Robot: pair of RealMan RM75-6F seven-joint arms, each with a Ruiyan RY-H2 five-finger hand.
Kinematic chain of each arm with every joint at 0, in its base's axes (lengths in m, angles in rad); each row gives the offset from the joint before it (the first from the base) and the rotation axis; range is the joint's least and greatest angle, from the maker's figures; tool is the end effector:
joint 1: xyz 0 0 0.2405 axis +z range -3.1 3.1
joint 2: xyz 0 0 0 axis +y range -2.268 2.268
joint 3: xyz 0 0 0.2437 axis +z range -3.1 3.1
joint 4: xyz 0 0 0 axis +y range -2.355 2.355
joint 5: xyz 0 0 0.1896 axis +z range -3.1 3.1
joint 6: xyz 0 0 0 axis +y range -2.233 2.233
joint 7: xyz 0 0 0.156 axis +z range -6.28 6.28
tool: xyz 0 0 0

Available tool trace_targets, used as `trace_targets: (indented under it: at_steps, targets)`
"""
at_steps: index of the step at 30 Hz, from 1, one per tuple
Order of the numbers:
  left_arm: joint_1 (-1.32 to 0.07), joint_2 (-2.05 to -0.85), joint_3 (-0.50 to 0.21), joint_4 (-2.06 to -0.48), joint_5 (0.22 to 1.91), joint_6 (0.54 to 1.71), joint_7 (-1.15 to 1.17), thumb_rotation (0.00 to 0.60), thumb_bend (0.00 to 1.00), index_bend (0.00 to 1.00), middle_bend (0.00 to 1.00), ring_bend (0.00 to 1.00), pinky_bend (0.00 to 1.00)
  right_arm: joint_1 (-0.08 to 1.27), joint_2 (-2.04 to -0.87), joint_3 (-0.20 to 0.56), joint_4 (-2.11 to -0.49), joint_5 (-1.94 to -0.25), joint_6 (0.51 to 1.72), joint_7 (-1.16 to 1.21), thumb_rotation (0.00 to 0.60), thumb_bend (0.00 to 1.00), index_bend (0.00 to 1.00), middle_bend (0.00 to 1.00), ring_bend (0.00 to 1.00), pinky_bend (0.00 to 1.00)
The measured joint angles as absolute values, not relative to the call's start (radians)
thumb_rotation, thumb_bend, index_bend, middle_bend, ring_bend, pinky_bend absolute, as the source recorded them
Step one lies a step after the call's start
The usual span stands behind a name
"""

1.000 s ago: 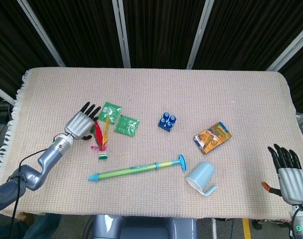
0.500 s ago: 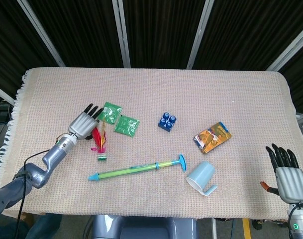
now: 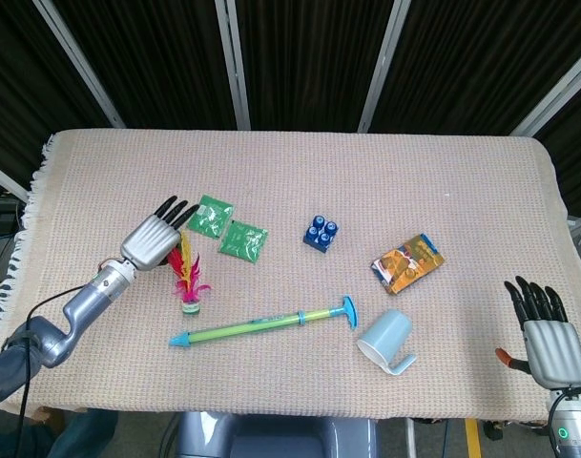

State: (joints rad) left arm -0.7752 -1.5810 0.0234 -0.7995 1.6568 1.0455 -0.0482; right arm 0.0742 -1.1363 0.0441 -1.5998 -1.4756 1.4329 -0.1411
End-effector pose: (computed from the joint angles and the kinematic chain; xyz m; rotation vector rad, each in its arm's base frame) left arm -0.2092 0.3866 0.0330 -2.0793 -0.3246 -0.7463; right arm -0.3019 -0.1859 0.1613 1.4364 -0.8594 0.7504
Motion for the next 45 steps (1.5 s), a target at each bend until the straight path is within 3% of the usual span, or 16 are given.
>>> trace_targets:
  at_steps: [6, 11, 14, 18, 19, 27, 36, 40, 45]
  targets:
    - [-0.737, -1.465, 0.053, -0.956, 1.711, 1.177, -0.049, 0.566, 0.60, 0.81, 0.00, 0.00, 0.00, 0.071, -1.134, 0.037, -1.607, -1.492, 1.441, -0.138, 0.600, 0.08, 0.00, 0.00, 0.00, 0.00]
    - [-0.705, -1.356, 0.086, -1.113, 1.773, 1.269, -0.006, 0.570, 0.52, 0.73, 0.00, 0.00, 0.00, 0.064, -1.128, 0.033, -1.616, -1.515, 1.467, -0.131, 0.600, 0.08, 0.00, 0.00, 0.00, 0.00]
    - [-0.685, -1.306, 0.109, -1.195, 1.814, 1.314, 0.042, 0.569, 0.45, 0.52, 0.00, 0.00, 0.00, 0.059, -1.124, 0.030, -1.621, -1.525, 1.477, -0.127, 0.600, 0.08, 0.00, 0.00, 0.00, 0.00]
    - [-0.661, -1.259, 0.136, -1.279, 1.858, 1.360, 0.040, 0.570, 0.25, 0.05, 0.00, 0.00, 0.00, 0.055, -1.121, 0.026, -1.624, -1.534, 1.487, -0.124, 0.600, 0.08, 0.00, 0.00, 0.00, 0.00]
    - [-0.657, -1.256, 0.138, -1.286, 1.860, 1.367, 0.037, 0.569, 0.23, 0.02, 0.00, 0.00, 0.00, 0.053, -1.120, 0.026, -1.624, -1.536, 1.490, -0.122, 0.600, 0.08, 0.00, 0.00, 0.00, 0.00]
    - [-0.581, -1.162, 0.149, -1.389, 1.845, 1.482, -0.028, 0.570, 0.08, 0.00, 0.00, 0.00, 0.00, 0.052, -1.115, 0.023, -1.627, -1.536, 1.485, -0.121, 0.600, 0.08, 0.00, 0.00, 0.00, 0.00]
    - [-0.373, -0.992, 0.177, -1.595, 1.723, 1.644, -0.040, 0.568, 0.10, 0.00, 0.00, 0.00, 0.00, 0.063, -1.113, 0.021, -1.633, -1.521, 1.449, -0.112, 0.600, 0.08, 0.00, 0.00, 0.00, 0.00]
    - [-0.244, -1.024, 0.176, -1.607, 1.623, 1.724, 0.007, 0.570, 0.10, 0.00, 0.00, 0.00, 0.00, 0.065, -1.118, 0.026, -1.626, -1.510, 1.446, -0.120, 0.600, 0.08, 0.00, 0.00, 0.00, 0.00]
    - [-0.125, -1.163, 0.154, -1.553, 1.495, 1.768, 0.021, 0.570, 0.11, 0.00, 0.00, 0.00, 0.00, 0.066, -1.119, 0.019, -1.635, -1.522, 1.443, -0.127, 0.600, 0.08, 0.00, 0.00, 0.00, 0.00]
